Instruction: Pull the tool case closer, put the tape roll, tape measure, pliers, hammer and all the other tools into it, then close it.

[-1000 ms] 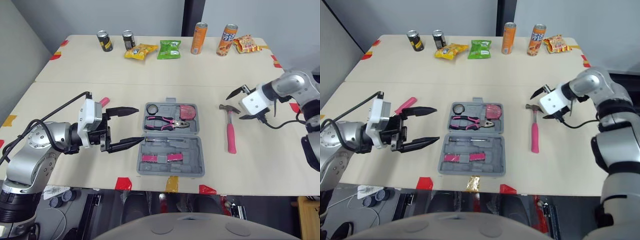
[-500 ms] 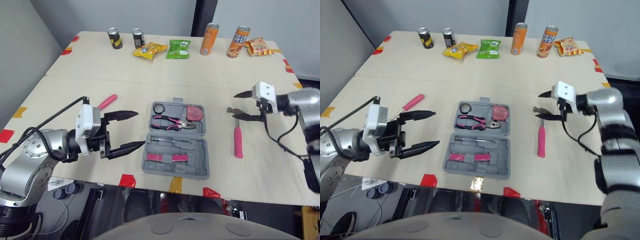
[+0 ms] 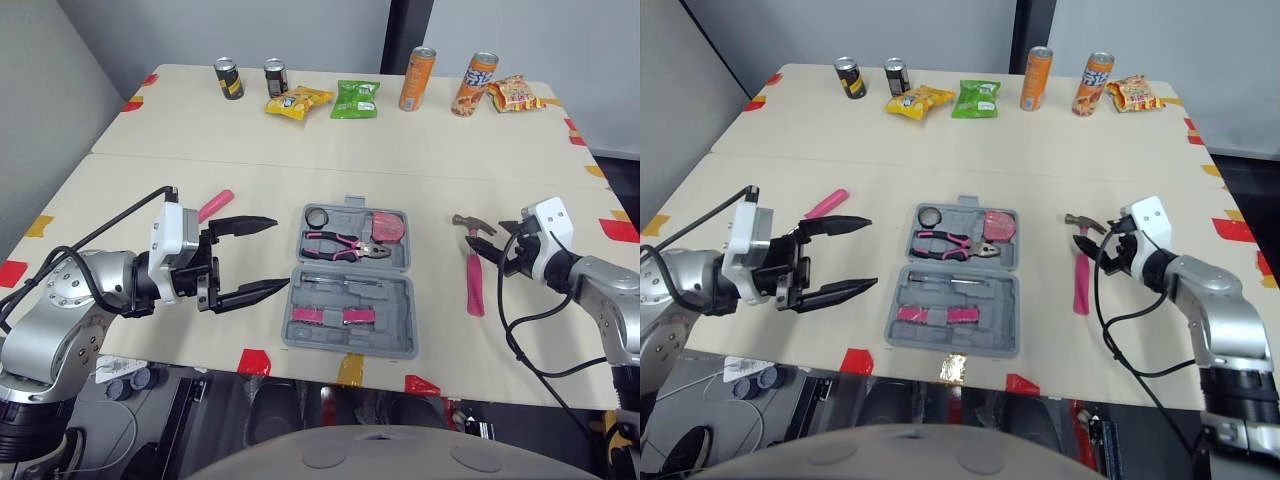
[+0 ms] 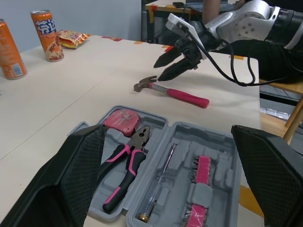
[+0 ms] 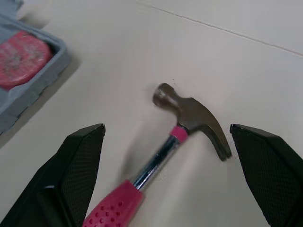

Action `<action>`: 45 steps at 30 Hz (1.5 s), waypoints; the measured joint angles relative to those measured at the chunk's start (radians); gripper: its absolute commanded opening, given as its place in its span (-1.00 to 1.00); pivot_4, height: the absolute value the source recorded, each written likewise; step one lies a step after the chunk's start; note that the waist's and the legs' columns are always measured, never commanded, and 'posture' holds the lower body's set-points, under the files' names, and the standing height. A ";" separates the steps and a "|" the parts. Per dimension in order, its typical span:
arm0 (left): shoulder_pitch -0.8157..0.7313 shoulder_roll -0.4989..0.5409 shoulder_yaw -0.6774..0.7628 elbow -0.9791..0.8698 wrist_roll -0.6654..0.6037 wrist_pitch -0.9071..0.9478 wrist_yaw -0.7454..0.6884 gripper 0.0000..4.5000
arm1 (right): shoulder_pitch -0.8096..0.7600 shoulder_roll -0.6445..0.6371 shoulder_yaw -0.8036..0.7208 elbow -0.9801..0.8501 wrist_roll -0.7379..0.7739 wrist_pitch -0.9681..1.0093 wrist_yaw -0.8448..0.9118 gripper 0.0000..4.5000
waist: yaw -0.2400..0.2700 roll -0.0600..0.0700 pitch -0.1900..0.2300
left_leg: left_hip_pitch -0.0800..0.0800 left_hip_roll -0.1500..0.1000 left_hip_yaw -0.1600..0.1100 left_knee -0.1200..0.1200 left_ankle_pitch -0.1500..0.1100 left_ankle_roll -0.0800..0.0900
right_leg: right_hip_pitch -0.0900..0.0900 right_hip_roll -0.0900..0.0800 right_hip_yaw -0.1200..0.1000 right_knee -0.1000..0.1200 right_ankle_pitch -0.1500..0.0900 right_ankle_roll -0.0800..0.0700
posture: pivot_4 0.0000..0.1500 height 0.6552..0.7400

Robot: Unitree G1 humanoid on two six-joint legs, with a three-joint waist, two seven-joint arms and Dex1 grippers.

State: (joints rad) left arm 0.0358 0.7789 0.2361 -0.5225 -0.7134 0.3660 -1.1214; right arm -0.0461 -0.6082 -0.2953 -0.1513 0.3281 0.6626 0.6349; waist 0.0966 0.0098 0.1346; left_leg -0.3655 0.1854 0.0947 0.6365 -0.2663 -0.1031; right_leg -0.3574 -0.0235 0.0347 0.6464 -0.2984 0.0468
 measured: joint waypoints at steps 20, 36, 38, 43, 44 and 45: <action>-0.001 0.000 0.000 0.057 0.011 -0.044 -0.046 1.00 | -0.054 0.195 0.077 -0.017 -0.051 0.135 -0.322 -0.10 | -0.008 0.002 -0.003 | 0.002 0.000 0.000 -0.003 0.001 -0.002 | 0.000 0.000 -0.002 0.001 0.000 0.000 | 1.00 1.00; 0.003 0.000 -0.001 0.057 0.011 -0.063 -0.048 1.00 | -0.004 0.290 0.031 -0.187 0.003 0.316 -0.424 -1.00 | 0.001 0.002 -0.006 | 0.002 0.000 -0.001 -0.004 0.001 -0.002 | 0.001 0.001 -0.003 0.003 0.000 0.000 | 1.00 1.00; 0.006 -0.001 -0.001 0.057 0.011 -0.064 -0.048 1.00 | 0.047 0.317 0.029 -0.267 0.017 0.358 -0.442 -1.00 | 0.002 0.002 -0.007 | 0.002 0.000 -0.001 -0.004 0.001 -0.002 | 0.001 0.001 -0.004 0.002 0.000 0.000 | 1.00 1.00; 0.008 -0.002 -0.002 0.057 0.011 -0.065 -0.049 1.00 | 0.174 0.379 0.041 -0.409 0.017 0.387 -0.494 -1.00 | -0.003 0.002 -0.007 | 0.013 0.000 0.001 -0.009 0.001 -0.003 | 0.006 -0.002 -0.003 -0.002 0.000 0.000 | 1.00 1.00; 0.007 -0.002 -0.003 0.057 0.010 -0.065 -0.049 1.00 | 0.186 0.387 0.042 -0.414 0.016 0.380 -0.499 -1.00 | -0.006 0.002 -0.008 | 0.016 0.000 0.001 -0.011 0.002 -0.004 | 0.009 -0.003 -0.003 -0.004 -0.001 0.000 | 1.00 1.00; 0.006 -0.003 -0.004 0.057 0.011 -0.065 -0.050 1.00 | 0.189 0.390 0.044 -0.414 0.016 0.373 -0.502 -1.00 | -0.010 0.002 -0.008 | 0.016 0.000 0.001 -0.012 0.002 -0.005 | 0.010 -0.003 -0.003 -0.004 -0.001 0.000 | 1.00 1.00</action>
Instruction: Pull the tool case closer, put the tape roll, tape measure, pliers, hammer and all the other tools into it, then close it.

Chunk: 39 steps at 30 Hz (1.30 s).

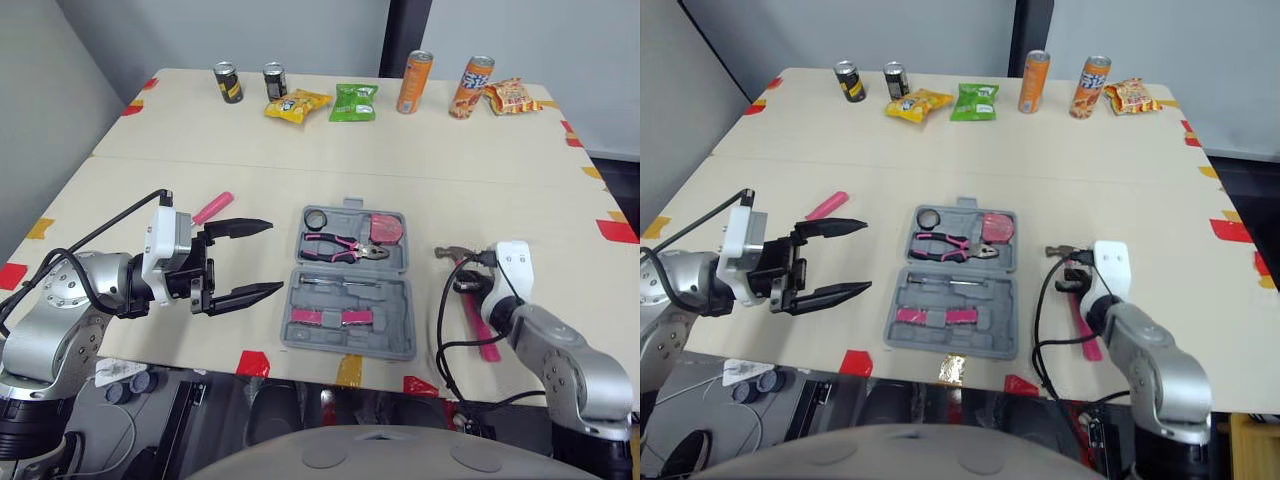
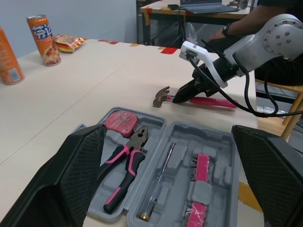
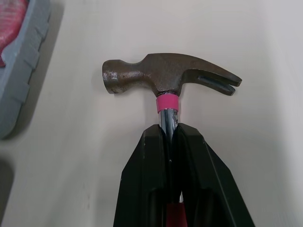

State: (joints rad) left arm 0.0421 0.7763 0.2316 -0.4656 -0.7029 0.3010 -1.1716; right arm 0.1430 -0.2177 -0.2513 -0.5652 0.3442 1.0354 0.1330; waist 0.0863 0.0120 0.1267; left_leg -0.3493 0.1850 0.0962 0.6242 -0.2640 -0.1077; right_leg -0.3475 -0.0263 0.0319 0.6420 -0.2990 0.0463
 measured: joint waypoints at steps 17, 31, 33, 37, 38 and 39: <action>0.032 -0.002 -0.006 0.012 0.000 -0.026 -0.025 1.00 | 0.020 -0.349 -0.061 0.018 0.065 -0.318 0.401 0.98 | -0.012 0.001 0.000 | -0.001 -0.001 -0.001 -0.002 0.002 -0.001 | 0.001 -0.001 0.001 0.000 0.000 -0.001 | 1.00 1.00; -0.023 0.077 0.002 0.138 -0.002 -0.102 -0.243 1.00 | -0.504 -0.786 0.293 0.882 -0.153 -1.309 1.377 0.98 | -0.046 0.000 0.001 | -0.003 0.000 -0.002 0.006 0.002 0.005 | -0.002 0.000 0.001 0.010 -0.003 -0.005 | 1.00 1.00; -0.031 0.092 0.004 0.165 -0.006 -0.106 -0.292 1.00 | -0.577 -0.790 0.365 0.961 -0.186 -1.437 1.399 0.98 | -0.044 -0.001 0.001 | -0.004 0.000 -0.002 0.006 0.002 0.005 | -0.002 0.000 0.000 0.011 -0.003 -0.006 | 1.00 1.00; -0.070 0.149 -0.002 0.263 -0.011 -0.141 -0.387 1.00 | -0.763 -0.780 0.556 1.110 -0.257 -1.644 1.420 0.98 | -0.046 -0.001 0.001 | -0.006 0.001 -0.002 0.008 0.003 0.005 | -0.006 0.003 0.000 0.019 -0.004 -0.007 | 1.00 1.00; -0.078 0.166 -0.004 0.284 -0.014 -0.152 -0.389 1.00 | -0.798 -0.774 0.589 1.135 -0.269 -1.685 1.421 0.98 | -0.046 -0.001 0.001 | -0.008 0.001 -0.002 0.009 0.003 0.005 | -0.007 0.003 0.000 0.021 -0.004 -0.007 | 1.00 1.00; -0.081 0.188 -0.011 0.304 -0.024 -0.165 -0.391 1.00 | -0.843 -0.763 0.631 1.171 -0.284 -1.731 1.422 0.98 | -0.046 -0.001 0.001 | -0.009 0.001 -0.002 0.010 0.003 0.005 | -0.009 0.003 0.000 0.022 -0.004 -0.008 | 1.00 1.00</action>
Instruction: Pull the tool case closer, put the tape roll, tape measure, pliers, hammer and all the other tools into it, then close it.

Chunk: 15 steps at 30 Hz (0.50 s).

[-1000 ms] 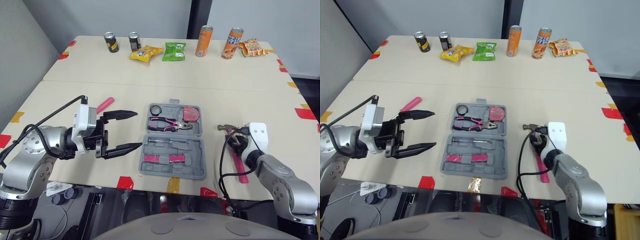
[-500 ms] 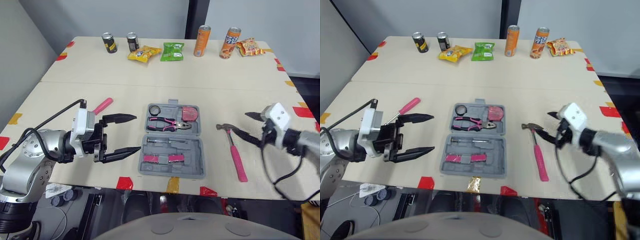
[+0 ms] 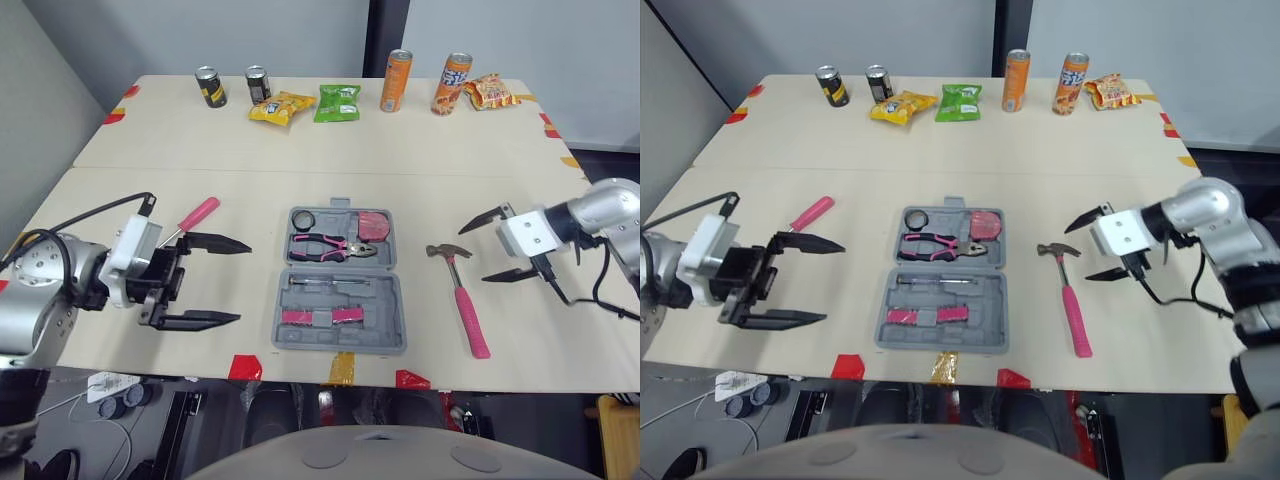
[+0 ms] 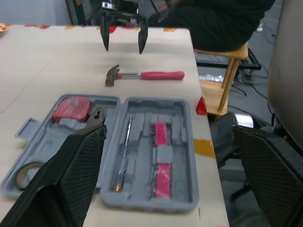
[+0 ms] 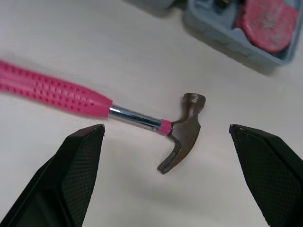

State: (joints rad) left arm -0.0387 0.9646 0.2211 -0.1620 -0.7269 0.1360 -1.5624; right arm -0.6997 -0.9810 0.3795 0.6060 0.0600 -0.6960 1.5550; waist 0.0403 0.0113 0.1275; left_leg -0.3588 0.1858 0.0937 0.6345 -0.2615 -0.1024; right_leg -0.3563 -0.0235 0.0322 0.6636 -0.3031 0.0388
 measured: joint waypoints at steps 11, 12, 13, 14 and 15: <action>0.004 0.085 -0.040 0.050 -0.076 -0.084 -0.004 1.00 | -0.207 0.122 0.291 0.295 -0.162 -0.374 0.005 0.98 | 0.011 0.000 0.000 | -0.014 0.001 0.000 0.009 0.000 0.000 | -0.009 0.002 -0.004 0.004 0.000 0.000 | 1.00 1.00; 0.004 0.084 -0.040 0.050 -0.077 -0.086 -0.005 1.00 | -0.219 0.137 0.301 0.324 -0.183 -0.396 0.005 0.98 | 0.010 0.000 0.000 | -0.015 0.001 0.000 0.009 0.000 0.000 | -0.009 0.002 -0.004 0.004 0.000 0.000 | 1.00 1.00; 0.004 0.083 -0.040 0.050 -0.079 -0.087 -0.005 1.00 | -0.225 0.146 0.306 0.340 -0.198 -0.410 0.005 0.98 | 0.010 0.000 0.000 | -0.015 0.001 0.000 0.009 0.000 0.000 | -0.009 0.002 -0.004 0.004 0.000 0.000 | 1.00 1.00; 0.005 0.082 -0.039 0.049 -0.081 -0.087 -0.005 1.00 | -0.233 0.156 0.308 0.364 -0.219 -0.426 0.003 0.98 | 0.009 0.000 0.000 | -0.015 0.001 0.000 0.009 0.000 -0.001 | -0.009 0.002 -0.004 0.004 0.000 0.000 | 1.00 1.00; 0.006 0.077 -0.036 0.049 -0.081 -0.087 -0.005 1.00 | -0.243 0.167 0.310 0.386 -0.246 -0.443 0.000 0.88 | 0.008 0.000 0.000 | -0.015 0.001 0.000 0.009 0.000 -0.001 | -0.009 0.002 -0.004 0.004 0.000 0.000 | 1.00 1.00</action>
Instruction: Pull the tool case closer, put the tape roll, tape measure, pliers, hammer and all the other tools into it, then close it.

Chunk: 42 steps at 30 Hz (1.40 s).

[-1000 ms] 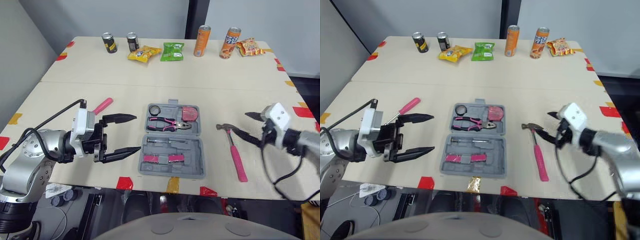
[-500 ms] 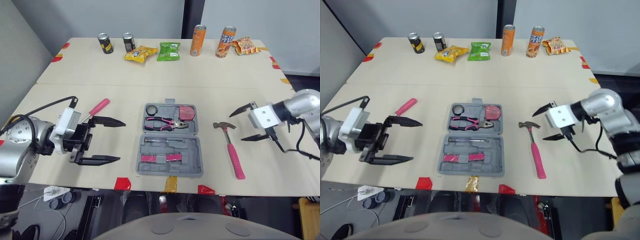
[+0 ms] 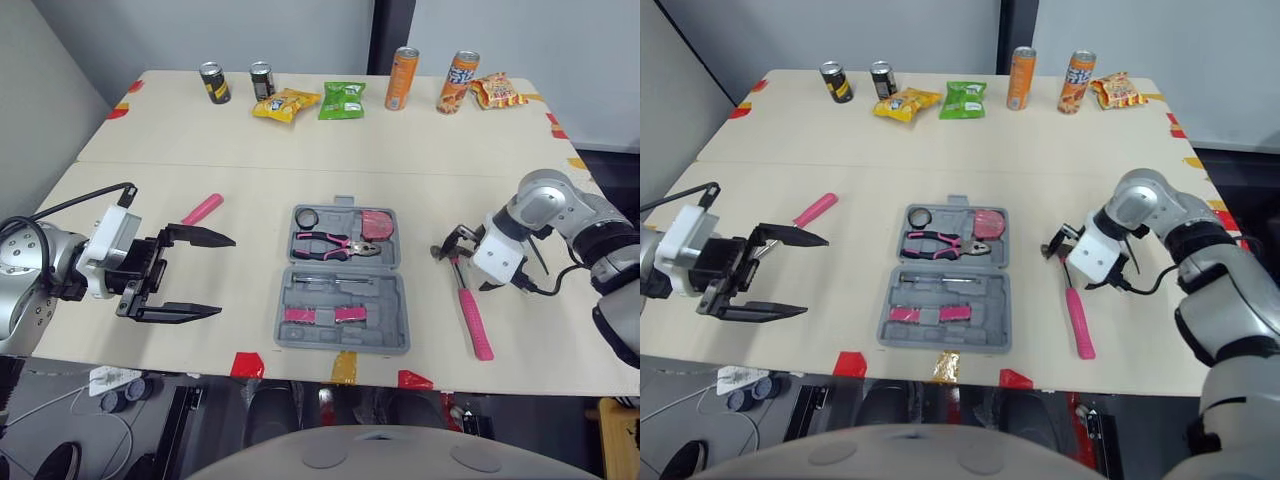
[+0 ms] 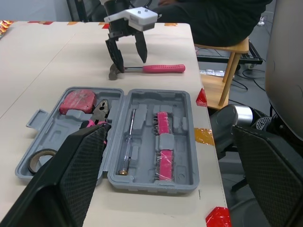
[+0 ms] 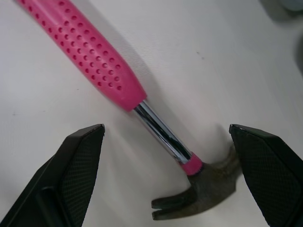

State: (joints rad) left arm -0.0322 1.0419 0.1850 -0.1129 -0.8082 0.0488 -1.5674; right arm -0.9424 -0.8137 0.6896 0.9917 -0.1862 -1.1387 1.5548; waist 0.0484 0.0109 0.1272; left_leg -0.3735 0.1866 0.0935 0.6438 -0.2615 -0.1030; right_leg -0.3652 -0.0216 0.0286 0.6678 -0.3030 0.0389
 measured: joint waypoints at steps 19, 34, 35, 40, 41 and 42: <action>0.036 -0.089 0.053 -0.084 0.001 0.047 0.007 1.00 | -0.116 0.085 0.025 0.162 -0.305 -0.047 -0.225 -0.99 | -0.007 -0.008 -0.005 | 0.000 0.001 0.000 0.001 0.000 -0.001 | 0.000 0.001 0.000 0.001 0.000 0.001 | 1.00 1.00; 0.056 -0.133 0.100 -0.105 0.019 0.068 0.029 1.00 | 0.468 -0.236 -0.427 -0.718 0.297 1.365 -0.130 -0.99 | 0.042 -0.008 -0.005 | 0.002 0.005 0.002 -0.001 -0.001 -0.002 | 0.001 0.005 0.003 -0.006 0.001 0.003 | 1.00 1.00; 0.057 -0.138 0.100 -0.110 0.019 0.070 0.030 1.00 | 0.509 -0.236 -0.457 -0.797 0.326 1.497 -0.167 -0.99 | 0.043 -0.008 -0.005 | 0.002 0.006 0.003 -0.001 -0.002 -0.003 | 0.001 0.005 0.003 -0.006 0.001 0.002 | 1.00 1.00; 0.073 -0.152 0.103 -0.137 0.018 0.085 0.038 1.00 | 0.604 -0.145 -0.606 -1.139 0.413 2.208 -0.466 -0.99 | 0.045 -0.007 -0.005 | 0.007 0.010 0.008 -0.005 -0.001 -0.007 | 0.000 0.006 0.008 -0.008 0.001 0.001 | 1.00 1.00; 0.074 -0.152 0.103 -0.142 0.018 0.087 0.039 1.00 | 0.600 -0.090 -0.642 -1.179 0.406 2.330 -0.544 -0.99 | 0.045 -0.007 -0.005 | 0.008 0.011 0.008 -0.005 -0.001 -0.007 | 0.000 0.006 0.009 -0.008 0.001 0.001 | 1.00 1.00; 0.074 -0.152 0.103 -0.147 0.018 0.089 0.039 1.00 | 0.598 -0.025 -0.675 -1.221 0.392 2.443 -0.630 -0.99 | 0.046 -0.007 -0.005 | 0.008 0.011 0.009 -0.005 -0.001 -0.008 | -0.001 0.007 0.009 -0.007 0.000 0.000 | 1.00 1.00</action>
State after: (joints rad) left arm 0.0418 0.8898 0.2883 -0.2602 -0.7898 0.1375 -1.5282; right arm -0.3445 -0.8383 0.0147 -0.2295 0.2056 1.3045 0.9247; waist 0.0948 0.0042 0.1219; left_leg -0.3655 0.1973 0.1023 0.6387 -0.2624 -0.1109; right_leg -0.3662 -0.0147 0.0374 0.6608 -0.3026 0.0390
